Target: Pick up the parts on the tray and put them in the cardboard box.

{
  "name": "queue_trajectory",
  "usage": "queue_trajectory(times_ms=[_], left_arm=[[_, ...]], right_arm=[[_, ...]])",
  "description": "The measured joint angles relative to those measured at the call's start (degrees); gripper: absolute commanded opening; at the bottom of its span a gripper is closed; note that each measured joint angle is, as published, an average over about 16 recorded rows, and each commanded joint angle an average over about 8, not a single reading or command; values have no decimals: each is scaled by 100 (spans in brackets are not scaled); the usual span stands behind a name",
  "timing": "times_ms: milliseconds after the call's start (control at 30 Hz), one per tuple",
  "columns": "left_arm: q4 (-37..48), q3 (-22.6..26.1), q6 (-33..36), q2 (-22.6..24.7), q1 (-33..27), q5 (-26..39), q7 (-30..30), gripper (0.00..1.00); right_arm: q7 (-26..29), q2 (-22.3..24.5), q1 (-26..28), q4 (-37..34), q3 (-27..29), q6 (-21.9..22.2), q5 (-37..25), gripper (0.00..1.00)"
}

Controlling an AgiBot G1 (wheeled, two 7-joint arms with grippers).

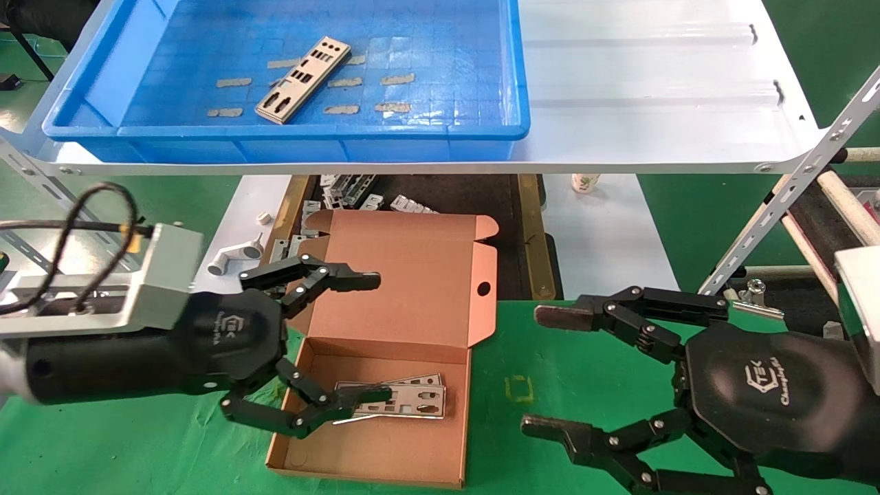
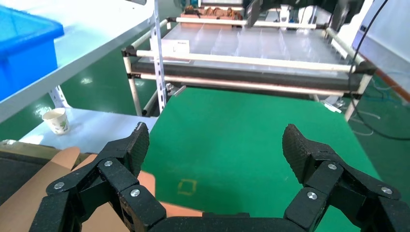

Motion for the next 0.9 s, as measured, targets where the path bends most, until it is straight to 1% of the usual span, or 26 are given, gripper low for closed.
queue_trajectory(times_ms=[600, 900], left_arm=[[-1510, -1071, -59, -634, 936, -514, -997, 100], [-1855, -1318, -71, -784, 1152, -642, -1209, 100]], right_arm=[[0, 0, 0, 0, -1, 1, 0, 100], [-1, 1, -1, -1, 0, 1, 1, 100]])
